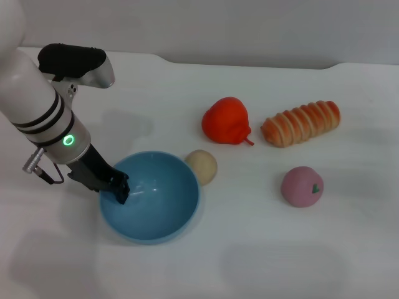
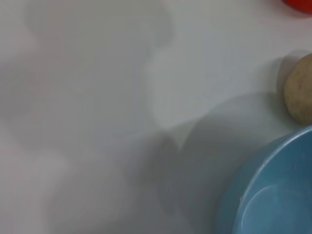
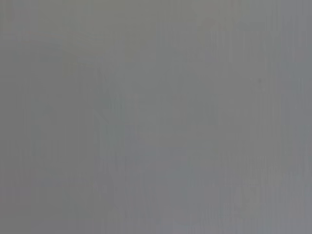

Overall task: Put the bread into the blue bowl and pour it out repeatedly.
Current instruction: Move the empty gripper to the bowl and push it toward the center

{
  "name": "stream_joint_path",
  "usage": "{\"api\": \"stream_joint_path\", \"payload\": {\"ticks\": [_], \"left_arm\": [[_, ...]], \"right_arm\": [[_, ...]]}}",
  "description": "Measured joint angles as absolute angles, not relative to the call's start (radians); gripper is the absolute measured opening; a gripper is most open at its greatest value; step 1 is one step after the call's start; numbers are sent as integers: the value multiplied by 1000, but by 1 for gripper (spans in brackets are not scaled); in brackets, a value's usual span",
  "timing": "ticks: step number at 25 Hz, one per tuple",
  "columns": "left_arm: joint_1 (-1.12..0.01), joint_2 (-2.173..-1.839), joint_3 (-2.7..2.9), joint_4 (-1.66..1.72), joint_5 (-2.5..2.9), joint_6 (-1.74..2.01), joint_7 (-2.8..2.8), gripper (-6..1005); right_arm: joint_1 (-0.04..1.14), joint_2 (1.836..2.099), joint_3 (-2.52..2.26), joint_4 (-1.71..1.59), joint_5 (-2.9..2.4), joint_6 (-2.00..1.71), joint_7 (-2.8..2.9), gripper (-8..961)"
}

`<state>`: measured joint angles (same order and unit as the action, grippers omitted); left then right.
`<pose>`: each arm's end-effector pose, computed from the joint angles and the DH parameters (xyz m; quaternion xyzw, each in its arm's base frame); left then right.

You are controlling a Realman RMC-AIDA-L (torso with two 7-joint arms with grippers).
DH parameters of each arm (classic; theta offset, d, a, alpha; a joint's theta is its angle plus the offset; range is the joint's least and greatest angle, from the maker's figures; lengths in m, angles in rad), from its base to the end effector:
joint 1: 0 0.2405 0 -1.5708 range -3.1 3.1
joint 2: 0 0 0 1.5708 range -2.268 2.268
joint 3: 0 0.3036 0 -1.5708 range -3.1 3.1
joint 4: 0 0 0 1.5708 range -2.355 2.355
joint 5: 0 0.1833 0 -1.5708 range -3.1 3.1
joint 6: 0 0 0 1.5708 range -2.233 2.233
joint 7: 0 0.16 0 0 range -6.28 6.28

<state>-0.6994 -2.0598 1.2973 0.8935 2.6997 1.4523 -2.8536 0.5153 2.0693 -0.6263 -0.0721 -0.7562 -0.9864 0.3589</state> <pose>-0.2957 0.3577 -0.0559 -0.7825 -0.5532 0.2277 0.1729 0.3804 0.3791 0.0049 -0.6630 0.3152 0.2603 0.6271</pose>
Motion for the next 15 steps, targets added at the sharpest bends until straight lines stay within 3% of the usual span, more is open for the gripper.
{"api": "stream_joint_path", "payload": {"ticks": [3,7,15], "left_arm": [[-702,-2059,1292,888,2700,1453,-2853,455],[-706,-2059,1290,886,2695,1443,-2864,238],[-716,-2060,1294,885,2688,1409,-2864,43]], "right_arm": [[515,2069,-626,-73,-756,-986,359,555],[515,2069,-626,-79,-756,-986,359,554],[507,2071,-625,-88,-756,-986,359,553]]}}
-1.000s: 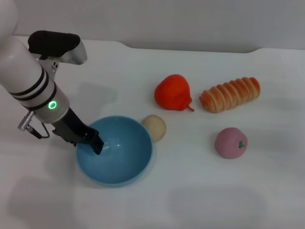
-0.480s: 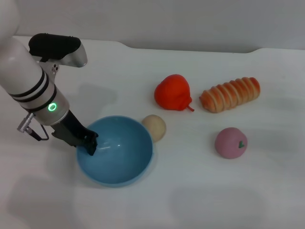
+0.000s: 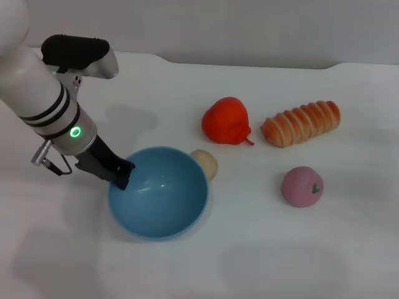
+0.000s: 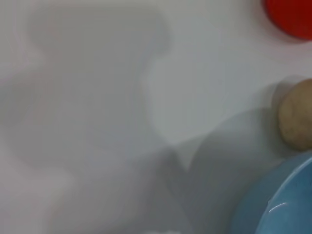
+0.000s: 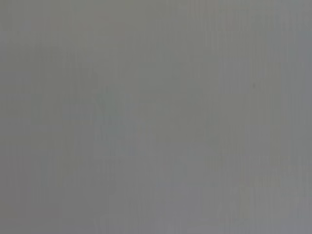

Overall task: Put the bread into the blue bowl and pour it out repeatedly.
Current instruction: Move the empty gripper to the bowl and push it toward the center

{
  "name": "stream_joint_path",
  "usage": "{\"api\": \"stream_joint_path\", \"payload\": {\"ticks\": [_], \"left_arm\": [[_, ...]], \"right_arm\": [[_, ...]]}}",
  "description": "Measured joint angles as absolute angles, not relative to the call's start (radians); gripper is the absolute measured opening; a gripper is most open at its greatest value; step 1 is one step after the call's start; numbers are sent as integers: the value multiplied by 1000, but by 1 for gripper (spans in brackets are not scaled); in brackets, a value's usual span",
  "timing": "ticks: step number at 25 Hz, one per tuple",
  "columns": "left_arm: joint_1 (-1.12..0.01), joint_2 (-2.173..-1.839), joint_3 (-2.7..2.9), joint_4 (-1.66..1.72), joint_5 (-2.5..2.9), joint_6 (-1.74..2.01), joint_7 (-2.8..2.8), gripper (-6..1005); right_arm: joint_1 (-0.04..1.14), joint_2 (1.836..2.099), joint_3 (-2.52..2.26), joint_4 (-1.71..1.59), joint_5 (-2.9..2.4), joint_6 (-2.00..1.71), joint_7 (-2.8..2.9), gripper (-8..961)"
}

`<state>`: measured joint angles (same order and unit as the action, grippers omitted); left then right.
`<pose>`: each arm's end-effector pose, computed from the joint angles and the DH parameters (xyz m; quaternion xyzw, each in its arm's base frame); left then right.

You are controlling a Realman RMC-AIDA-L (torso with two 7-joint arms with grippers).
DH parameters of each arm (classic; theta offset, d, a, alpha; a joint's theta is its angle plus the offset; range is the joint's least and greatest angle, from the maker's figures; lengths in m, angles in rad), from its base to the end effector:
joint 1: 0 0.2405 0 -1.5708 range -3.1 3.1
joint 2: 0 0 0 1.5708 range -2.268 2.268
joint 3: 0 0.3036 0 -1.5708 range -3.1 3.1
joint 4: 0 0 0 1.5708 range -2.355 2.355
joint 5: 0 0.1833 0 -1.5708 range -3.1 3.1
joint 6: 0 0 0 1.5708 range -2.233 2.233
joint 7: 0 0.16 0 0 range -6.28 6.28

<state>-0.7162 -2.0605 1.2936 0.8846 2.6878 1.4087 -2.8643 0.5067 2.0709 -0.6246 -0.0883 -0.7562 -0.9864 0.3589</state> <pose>-0.2889 0.3682 -0.0577 -0.7864 -0.5508 0.2084 0.1864 0.3822 0.3778 0.0082 -0.6604 0.3119 0.2593 0.6320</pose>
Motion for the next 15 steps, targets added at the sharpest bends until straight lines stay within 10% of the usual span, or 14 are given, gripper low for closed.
{"api": "stream_joint_path", "payload": {"ticks": [15], "left_arm": [[-685,-2062,1267,925,2585,1350,-2875,-2]], "right_arm": [[505,2057,-703,-232,-949,-845,942,550]]}}
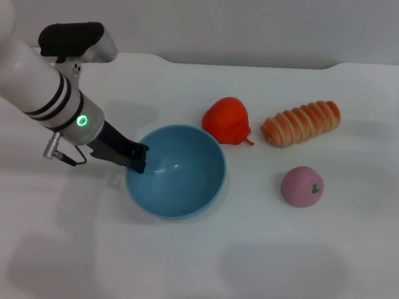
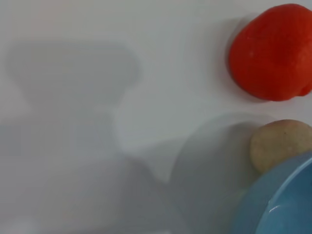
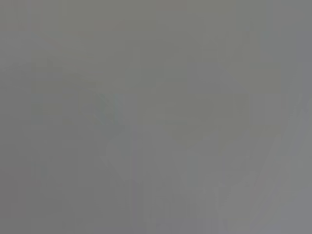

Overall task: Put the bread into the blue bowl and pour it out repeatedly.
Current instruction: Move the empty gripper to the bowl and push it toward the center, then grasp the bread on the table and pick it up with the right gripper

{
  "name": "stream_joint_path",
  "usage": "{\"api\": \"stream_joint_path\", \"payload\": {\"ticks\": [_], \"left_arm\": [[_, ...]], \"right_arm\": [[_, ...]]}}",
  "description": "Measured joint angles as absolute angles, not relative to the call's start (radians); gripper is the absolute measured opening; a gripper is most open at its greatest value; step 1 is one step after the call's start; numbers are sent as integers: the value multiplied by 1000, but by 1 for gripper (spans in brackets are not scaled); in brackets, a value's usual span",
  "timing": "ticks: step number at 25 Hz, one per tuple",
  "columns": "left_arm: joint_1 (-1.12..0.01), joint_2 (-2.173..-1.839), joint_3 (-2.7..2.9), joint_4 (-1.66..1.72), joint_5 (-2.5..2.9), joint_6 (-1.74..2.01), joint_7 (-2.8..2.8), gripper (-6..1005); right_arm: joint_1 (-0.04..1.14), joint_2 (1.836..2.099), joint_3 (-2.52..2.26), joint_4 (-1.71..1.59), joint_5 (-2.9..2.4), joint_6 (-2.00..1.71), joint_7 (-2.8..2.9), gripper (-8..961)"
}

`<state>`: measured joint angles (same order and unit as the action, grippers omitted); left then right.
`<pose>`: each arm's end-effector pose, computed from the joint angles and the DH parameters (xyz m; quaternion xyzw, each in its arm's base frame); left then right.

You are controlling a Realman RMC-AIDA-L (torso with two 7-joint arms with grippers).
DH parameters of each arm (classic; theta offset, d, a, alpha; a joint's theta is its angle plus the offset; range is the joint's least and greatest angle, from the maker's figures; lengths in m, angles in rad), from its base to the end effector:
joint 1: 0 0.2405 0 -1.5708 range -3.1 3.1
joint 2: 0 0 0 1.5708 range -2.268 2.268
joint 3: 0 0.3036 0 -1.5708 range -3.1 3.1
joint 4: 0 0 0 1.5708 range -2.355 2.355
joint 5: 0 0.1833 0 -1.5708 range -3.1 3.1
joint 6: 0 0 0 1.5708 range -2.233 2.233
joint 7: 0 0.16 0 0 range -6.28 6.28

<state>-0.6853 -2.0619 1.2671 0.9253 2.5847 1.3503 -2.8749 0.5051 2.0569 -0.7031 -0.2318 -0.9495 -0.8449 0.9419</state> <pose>-0.2780 0.3758 -0.0590 -0.7882 -0.5705 0.1323 0.1892 0.3788 0.3935 0.0095 -0.6437 0.4389 0.3334 0.5308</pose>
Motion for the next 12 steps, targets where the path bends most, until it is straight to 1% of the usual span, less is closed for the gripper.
{"api": "stream_joint_path", "payload": {"ticks": [3,6,12], "left_arm": [[-666,-2060,1256,935,2582,1337,-2875,-2],[-644,-2057,1245,951,2581,1331,-2875,-1],[-613,-2053,1219,965,2590,1332,-2869,-1]], "right_arm": [[499,2049,-726,-338,-1187,-828,1210,550],[497,2048,-727,-454,-1411,-846,1418,549],[511,2040,-722,-654,-1745,-972,1743,548]]}}
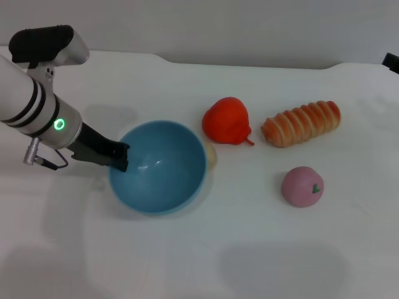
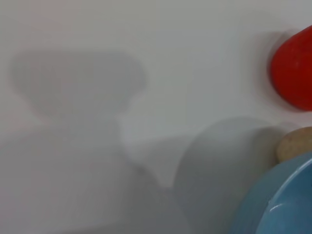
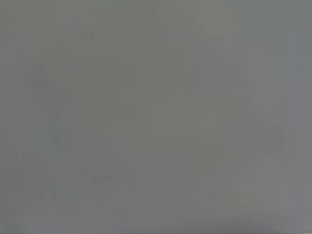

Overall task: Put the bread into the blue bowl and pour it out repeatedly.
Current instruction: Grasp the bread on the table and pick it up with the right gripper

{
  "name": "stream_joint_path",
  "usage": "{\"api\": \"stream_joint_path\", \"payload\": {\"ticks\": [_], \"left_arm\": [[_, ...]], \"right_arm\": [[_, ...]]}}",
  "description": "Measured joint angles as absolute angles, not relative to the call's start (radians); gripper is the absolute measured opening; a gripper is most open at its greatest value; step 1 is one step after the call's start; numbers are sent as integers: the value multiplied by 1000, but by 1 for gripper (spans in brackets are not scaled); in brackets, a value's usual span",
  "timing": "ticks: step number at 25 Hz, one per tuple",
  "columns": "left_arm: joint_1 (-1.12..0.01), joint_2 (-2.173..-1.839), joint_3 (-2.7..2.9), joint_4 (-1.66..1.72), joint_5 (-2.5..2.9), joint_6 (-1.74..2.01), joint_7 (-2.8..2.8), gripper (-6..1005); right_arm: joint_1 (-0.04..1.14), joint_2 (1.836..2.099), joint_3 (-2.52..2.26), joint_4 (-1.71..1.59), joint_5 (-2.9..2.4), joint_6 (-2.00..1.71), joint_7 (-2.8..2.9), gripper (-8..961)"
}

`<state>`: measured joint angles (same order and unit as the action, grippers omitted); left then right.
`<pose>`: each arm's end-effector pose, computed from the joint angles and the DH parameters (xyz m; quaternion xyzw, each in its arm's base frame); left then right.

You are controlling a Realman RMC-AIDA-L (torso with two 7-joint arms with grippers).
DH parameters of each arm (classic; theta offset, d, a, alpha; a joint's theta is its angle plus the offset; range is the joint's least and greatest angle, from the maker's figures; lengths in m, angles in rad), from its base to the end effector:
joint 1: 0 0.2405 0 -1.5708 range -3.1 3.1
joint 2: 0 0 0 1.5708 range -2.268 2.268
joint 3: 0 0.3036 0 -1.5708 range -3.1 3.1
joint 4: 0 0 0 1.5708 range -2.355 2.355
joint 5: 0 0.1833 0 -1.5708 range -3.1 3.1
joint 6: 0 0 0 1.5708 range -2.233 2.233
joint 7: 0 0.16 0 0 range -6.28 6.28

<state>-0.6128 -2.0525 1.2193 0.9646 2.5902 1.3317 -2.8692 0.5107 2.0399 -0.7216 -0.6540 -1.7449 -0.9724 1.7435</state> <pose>-0.3017 0.3684 -0.0443 -0.7672 -0.5951 0.1108 0.2120 0.3303 0.4093 0.0213 -0.7665 0.4431 0.2804 0.3710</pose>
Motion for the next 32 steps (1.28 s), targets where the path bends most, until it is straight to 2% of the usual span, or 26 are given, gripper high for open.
{"api": "stream_joint_path", "payload": {"ticks": [7,13,17,27,32], "left_arm": [[-605,-2048,1219,990,2654,1413,-2865,-2],[-603,-2048,1224,1037,2676,1485,-2855,-2],[-605,-2048,1228,1040,2678,1499,-2855,-2],[-608,-2048,1231,1042,2678,1508,-2852,-1],[-611,-2049,1232,1042,2678,1507,-2852,-1]], "right_arm": [[613,2001,-706,-891,-2226,-1242,2060,547],[713,1994,-734,-962,-2427,-1307,2033,546],[730,1992,-769,-968,-2450,-1309,1931,545],[777,2016,-985,-976,-2567,-1356,1807,544],[773,2063,-1121,-972,-2703,-1260,1799,543]]}}
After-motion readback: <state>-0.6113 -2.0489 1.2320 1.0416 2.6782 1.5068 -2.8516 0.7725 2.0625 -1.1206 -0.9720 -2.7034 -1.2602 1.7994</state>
